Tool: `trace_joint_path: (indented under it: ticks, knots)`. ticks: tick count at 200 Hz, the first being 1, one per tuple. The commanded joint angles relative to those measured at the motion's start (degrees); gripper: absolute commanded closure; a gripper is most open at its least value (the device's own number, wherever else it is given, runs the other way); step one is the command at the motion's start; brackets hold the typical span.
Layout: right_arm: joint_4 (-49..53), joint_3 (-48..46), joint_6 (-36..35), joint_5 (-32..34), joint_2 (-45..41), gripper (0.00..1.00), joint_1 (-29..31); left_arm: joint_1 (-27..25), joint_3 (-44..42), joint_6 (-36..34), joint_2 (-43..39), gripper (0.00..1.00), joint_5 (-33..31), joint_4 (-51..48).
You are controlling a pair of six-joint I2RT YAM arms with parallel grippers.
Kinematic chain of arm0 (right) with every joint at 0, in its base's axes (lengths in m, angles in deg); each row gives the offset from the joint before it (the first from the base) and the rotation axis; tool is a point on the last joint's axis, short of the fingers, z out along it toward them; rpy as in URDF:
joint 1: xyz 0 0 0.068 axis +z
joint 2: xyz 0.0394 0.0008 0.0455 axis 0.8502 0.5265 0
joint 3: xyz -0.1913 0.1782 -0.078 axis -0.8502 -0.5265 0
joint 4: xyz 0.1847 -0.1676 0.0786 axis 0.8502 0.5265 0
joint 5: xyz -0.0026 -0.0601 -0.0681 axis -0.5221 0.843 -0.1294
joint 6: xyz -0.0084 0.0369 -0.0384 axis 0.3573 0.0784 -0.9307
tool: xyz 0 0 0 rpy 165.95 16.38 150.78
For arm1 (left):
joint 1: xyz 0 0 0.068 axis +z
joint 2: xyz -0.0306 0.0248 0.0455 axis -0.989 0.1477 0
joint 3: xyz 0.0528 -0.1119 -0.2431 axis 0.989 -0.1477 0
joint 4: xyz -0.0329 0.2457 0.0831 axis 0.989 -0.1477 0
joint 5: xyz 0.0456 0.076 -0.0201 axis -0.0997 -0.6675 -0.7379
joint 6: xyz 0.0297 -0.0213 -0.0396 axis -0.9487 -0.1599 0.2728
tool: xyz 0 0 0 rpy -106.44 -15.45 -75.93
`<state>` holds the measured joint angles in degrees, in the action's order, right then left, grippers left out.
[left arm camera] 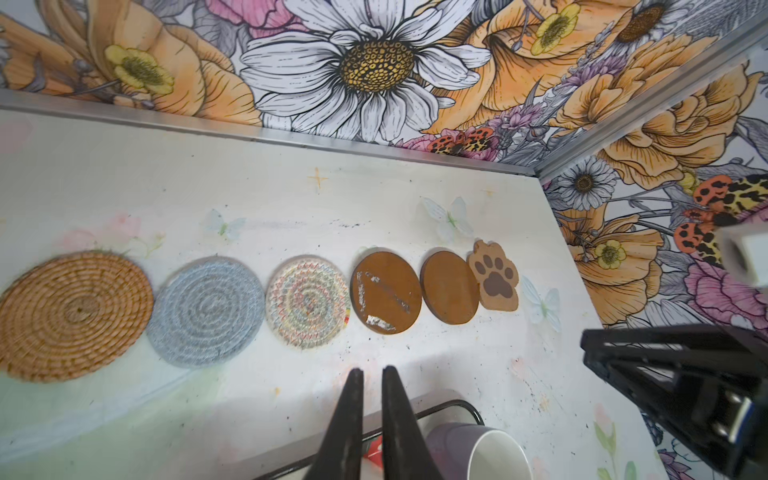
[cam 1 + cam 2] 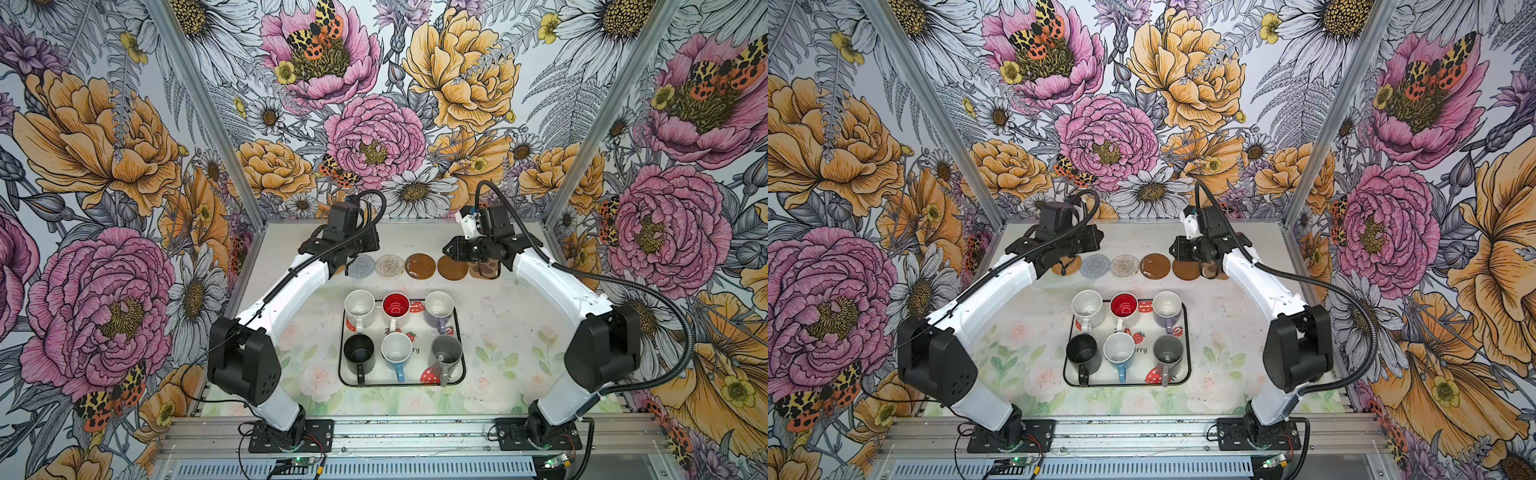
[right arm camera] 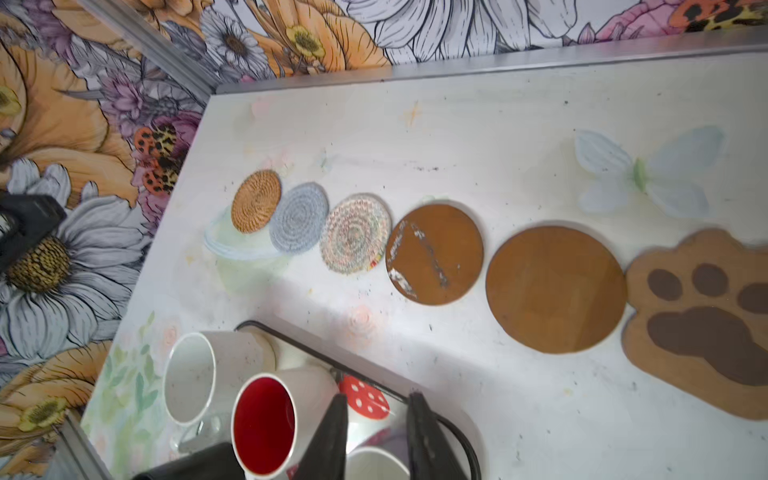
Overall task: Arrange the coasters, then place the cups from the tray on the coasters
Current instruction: 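Swing both grippers back over the mug tray, pointing down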
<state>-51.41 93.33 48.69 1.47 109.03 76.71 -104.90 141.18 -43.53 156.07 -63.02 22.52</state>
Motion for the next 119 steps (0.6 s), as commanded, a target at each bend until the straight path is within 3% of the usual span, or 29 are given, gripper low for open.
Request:
trace_joint_path:
  ticks: [1,42,83,119]
  knots:
    - [0.2,-7.5,0.5,7.4,-8.5,0.66,2.5,-1.6,-6.8,0.9,-6.4,0.83,-8.2,6.8]
    - [1.7,-18.6,4.6,13.2,-20.2,0.59,8.9,-4.3,-18.5,1.2,-14.1,0.72,-10.4,13.9]
    - [3.4,-22.9,7.6,15.4,-21.4,0.52,13.8,-5.2,-22.5,1.4,-14.9,0.59,-10.5,17.5]
    - [3.4,-25.0,9.8,16.2,-20.6,0.51,16.9,-5.2,-22.9,1.5,-14.0,0.57,-10.0,18.2]
